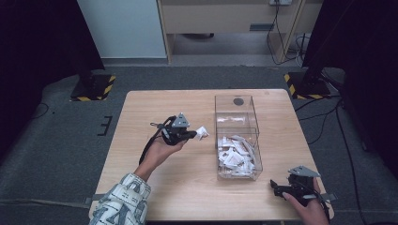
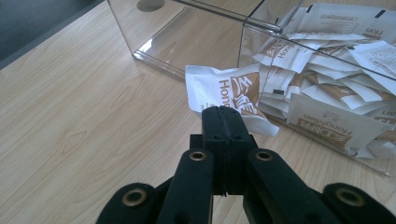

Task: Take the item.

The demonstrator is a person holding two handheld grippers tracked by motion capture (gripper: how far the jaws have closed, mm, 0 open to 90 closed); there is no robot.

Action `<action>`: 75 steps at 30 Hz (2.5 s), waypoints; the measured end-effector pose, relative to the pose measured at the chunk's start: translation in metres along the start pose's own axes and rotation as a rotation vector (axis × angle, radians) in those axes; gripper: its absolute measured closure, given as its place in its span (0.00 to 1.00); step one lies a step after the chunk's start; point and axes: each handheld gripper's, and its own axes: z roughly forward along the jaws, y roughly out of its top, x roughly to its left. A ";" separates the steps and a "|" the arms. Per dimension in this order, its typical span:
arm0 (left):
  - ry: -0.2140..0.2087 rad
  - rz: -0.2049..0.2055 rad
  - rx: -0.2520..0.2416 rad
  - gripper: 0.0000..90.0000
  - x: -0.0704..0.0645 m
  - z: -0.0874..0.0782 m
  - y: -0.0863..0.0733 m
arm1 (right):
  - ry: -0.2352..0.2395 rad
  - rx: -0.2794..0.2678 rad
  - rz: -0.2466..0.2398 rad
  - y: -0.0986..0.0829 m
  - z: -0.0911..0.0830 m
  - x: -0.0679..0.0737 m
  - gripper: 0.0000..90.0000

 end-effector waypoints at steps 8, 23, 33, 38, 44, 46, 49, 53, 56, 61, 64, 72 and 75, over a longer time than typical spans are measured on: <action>0.013 -0.002 0.012 1.00 0.002 0.001 -0.006 | 0.000 0.000 0.000 0.000 0.000 0.000 0.01; 0.032 -0.027 0.023 1.00 0.010 0.003 -0.019 | 0.000 0.000 -0.001 0.000 0.000 0.000 0.01; 0.049 -0.041 0.035 1.00 0.017 0.000 -0.029 | 0.000 0.000 0.000 0.000 0.000 0.000 0.01; 0.057 -0.046 0.038 1.00 0.021 -0.003 -0.034 | 0.000 0.000 -0.001 0.000 0.000 0.000 0.01; 0.068 -0.063 0.041 1.00 0.027 -0.006 -0.041 | 0.000 0.000 0.000 0.000 0.000 0.000 0.01; 0.072 -0.071 0.041 1.00 0.029 -0.007 -0.043 | 0.000 0.000 0.000 0.000 0.000 0.000 0.01; 0.082 -0.080 0.042 1.00 0.032 -0.008 -0.046 | -0.001 0.000 -0.001 0.000 0.000 0.000 0.01; 0.093 -0.091 0.046 1.00 0.037 -0.009 -0.050 | -0.001 0.000 -0.001 0.000 0.000 0.000 0.01; 0.101 -0.103 0.048 1.00 0.040 -0.009 -0.053 | -0.001 0.000 0.000 0.000 0.000 0.000 0.01; 0.113 -0.120 0.052 1.00 0.043 -0.007 -0.057 | 0.000 0.000 -0.001 0.000 0.000 0.000 0.01; 0.123 -0.130 0.053 1.00 0.045 -0.006 -0.058 | -0.001 0.000 -0.001 0.000 0.000 0.000 0.01; 0.159 -0.152 0.069 1.00 0.052 -0.005 -0.064 | -0.001 0.000 0.000 0.000 0.000 0.000 0.01; 0.176 -0.168 0.068 1.00 0.055 -0.006 -0.066 | 0.000 0.000 -0.001 0.000 0.000 0.000 0.01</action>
